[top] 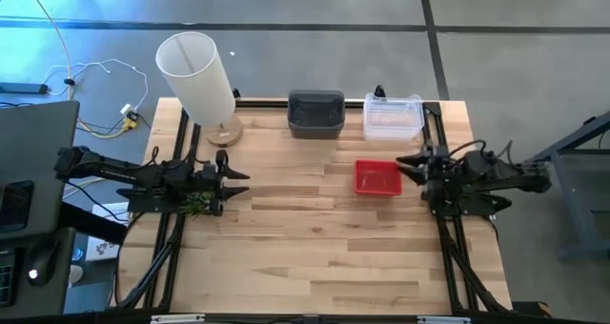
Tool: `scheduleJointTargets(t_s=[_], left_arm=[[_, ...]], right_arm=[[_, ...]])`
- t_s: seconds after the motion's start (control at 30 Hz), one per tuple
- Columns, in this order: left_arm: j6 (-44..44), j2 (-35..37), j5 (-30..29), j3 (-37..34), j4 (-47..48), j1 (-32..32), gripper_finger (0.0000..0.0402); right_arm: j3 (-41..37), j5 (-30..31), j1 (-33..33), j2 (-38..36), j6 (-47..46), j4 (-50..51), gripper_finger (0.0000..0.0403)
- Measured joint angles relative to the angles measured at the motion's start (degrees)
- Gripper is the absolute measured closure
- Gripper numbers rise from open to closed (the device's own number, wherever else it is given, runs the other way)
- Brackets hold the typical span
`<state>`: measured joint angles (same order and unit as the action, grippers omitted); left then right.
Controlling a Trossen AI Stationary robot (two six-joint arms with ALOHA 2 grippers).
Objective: Stack baskets by color
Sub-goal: Return to Home Position
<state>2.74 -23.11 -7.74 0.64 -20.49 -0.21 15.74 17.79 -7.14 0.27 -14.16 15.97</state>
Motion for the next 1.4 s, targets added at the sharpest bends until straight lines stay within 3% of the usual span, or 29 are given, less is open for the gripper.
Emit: scheduleJointTargets(t_s=[0.17, 0.33, 1.4], left_arm=[[0.0, 0.67, 0.11, 0.0, 0.31, 0.0, 0.0257], [-4.62, 0.67, 0.07, 0.0, 0.31, 0.0, 0.0257], [-5.97, 0.63, -1.88, 0.02, 4.18, 0.02, 0.0257]], right_arm=[[-9.17, -3.25, -0.02, 0.0, 1.78, -12.68, 0.0284], [-14.85, -3.84, -0.02, 0.0, 1.18, -19.21, 0.0284], [-15.2, -4.47, -0.02, 0.11, 3.74, -19.04, 0.0284]])
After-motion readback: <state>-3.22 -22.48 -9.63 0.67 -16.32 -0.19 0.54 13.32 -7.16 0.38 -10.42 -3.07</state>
